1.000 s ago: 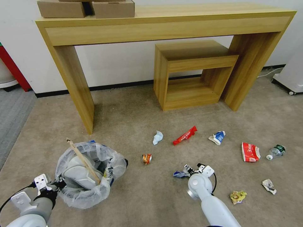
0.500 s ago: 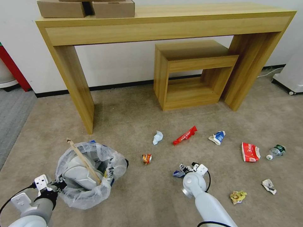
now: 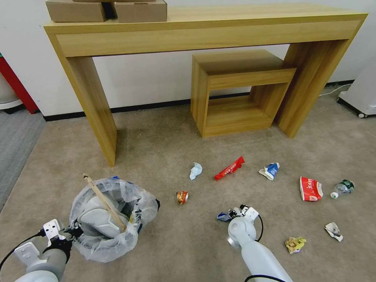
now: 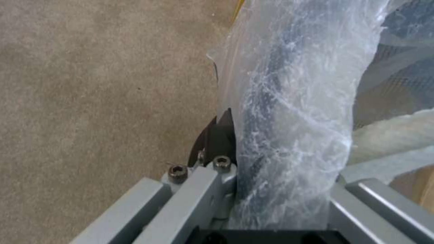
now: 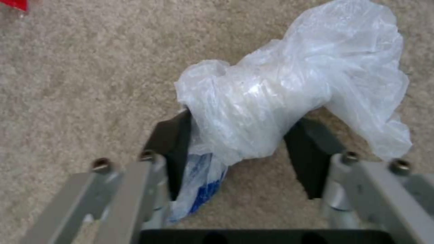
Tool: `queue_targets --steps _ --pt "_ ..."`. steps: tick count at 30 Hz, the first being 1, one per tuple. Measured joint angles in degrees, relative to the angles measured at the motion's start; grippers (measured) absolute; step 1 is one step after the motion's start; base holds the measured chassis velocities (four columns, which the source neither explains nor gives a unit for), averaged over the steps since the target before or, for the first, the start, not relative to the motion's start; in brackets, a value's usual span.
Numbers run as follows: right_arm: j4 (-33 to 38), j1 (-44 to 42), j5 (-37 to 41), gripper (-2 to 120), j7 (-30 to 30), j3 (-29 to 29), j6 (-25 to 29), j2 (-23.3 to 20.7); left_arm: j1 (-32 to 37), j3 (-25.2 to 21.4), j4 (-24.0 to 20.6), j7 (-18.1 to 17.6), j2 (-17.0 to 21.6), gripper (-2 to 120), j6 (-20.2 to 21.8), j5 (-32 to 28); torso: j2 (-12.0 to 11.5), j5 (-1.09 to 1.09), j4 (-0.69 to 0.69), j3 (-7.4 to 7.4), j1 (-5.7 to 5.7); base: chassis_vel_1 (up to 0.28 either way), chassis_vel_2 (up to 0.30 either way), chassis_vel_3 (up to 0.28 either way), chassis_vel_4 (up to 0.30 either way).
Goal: Pick up the trash bin and place the garbage on the floor into it.
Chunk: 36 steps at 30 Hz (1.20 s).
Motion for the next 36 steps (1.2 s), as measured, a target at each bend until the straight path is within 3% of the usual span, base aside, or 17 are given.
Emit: queue_targets --steps 10,13,14,16,17,20,21,24,25,28,29,32,33,36 --pt "5.4 -3.2 -1.91 14 -3.64 0.5 2.7 -2.12 -0.55 0.03 0.18 0.03 0.06 0 -0.05 0.0 0.0 0.0 0.0 0.0 0.0 0.0 0.0 0.0 0.0" --pt "11.12 -6.67 -3.8 1 -10.75 1.04 8.63 -4.58 -0.71 0.06 0.21 0.05 0.27 0 -0.05 -0.03 0.0 0.0 -0.01 0.0 0.0 0.0 0.0 0.0 0.0" --pt "11.12 -6.67 -3.8 1 -10.75 1.04 8.63 -4.58 -0.71 0.06 0.21 0.05 0.27 0 -0.05 -0.03 0.0 0.0 -0.01 0.0 0.0 0.0 0.0 0.0 0.0" --pt "16.42 -8.86 -4.99 0 -18.02 1.38 14.29 -6.69 -0.75 0.06 0.21 0.06 0.36 0 -0.05 -0.1 0.0 0.01 -0.02 0.0 0.0 0.0 0.0 0.0 0.0" --pt "16.42 -8.86 -4.99 0 -18.02 1.38 14.29 -6.69 -0.75 0.06 0.21 0.06 0.36 0 -0.05 -0.1 0.0 0.01 -0.02 0.0 0.0 0.0 0.0 0.0 0.0" --pt "24.28 -10.97 -7.57 0 -31.11 1.51 21.93 -10.72 -0.8 0.15 0.14 0.06 0.26 0 -0.04 -0.1 0.0 0.01 -0.01 0.01 0.0 0.0 0.0 0.0 0.0" --pt "24.28 -10.97 -7.57 0 -31.11 1.51 21.93 -10.72 -0.8 0.15 0.14 0.06 0.26 0 -0.04 -0.1 0.0 0.01 -0.01 0.01 0.0 0.0 0.0 0.0 0.0" --pt "29.72 -11.33 -10.1 0 -42.3 0.14 27.54 -15.8 -0.8 0.27 -0.23 0.07 0.11 0 0.01 -0.06 0.0 0.0 0.0 0.0 0.0 0.0 0.0 0.0 0.0" --pt "29.72 -11.33 -10.1 0 -42.3 0.14 27.54 -15.8 -0.8 0.27 -0.23 0.07 0.11 0 0.01 -0.06 0.0 0.0 0.0 0.0 0.0 0.0 0.0 0.0 0.0" --pt "33.51 -10.0 -11.51 0 -51.15 -3.42 31.25 -21.54 -0.62 0.23 -0.76 0.05 0.16 0 0.11 -0.08 0.0 0.0 -0.01 0.0 0.0 0.0 0.0 0.0 0.0" --pt "33.51 -10.0 -11.51 0 -51.15 -3.42 31.25 -21.54 -0.62 0.23 -0.76 0.05 0.16 0 0.11 -0.08 0.0 0.0 -0.01 0.0 0.0 0.0 0.0 0.0 0.0" --pt "38.09 -5.95 -9.88 0 -57.04 -9.58 32.54 -28.22 -0.46 0.2 -1.79 -0.2 0.42 0 0.47 -0.3 0.01 0.01 -0.01 0.0 0.0 0.0 0.0 0.0 0.0" --pt "38.09 -5.95 -9.88 0 -57.04 -9.58 32.54 -28.22 -0.46 0.2 -1.79 -0.2 0.42 0 0.47 -0.3 0.01 0.01 -0.01 0.0 0.0 0.0 0.0 0.0 0.0" --pt "44.64 2.19 -6.42 0 -55.92 -20.05 29.64 -36.1 -0.48 0.47 -3.28 -0.53 0.54 0 1.03 -0.43 0.0 0.01 0.0 0.0 0.0 0.0 0.0 0.0 0.0"
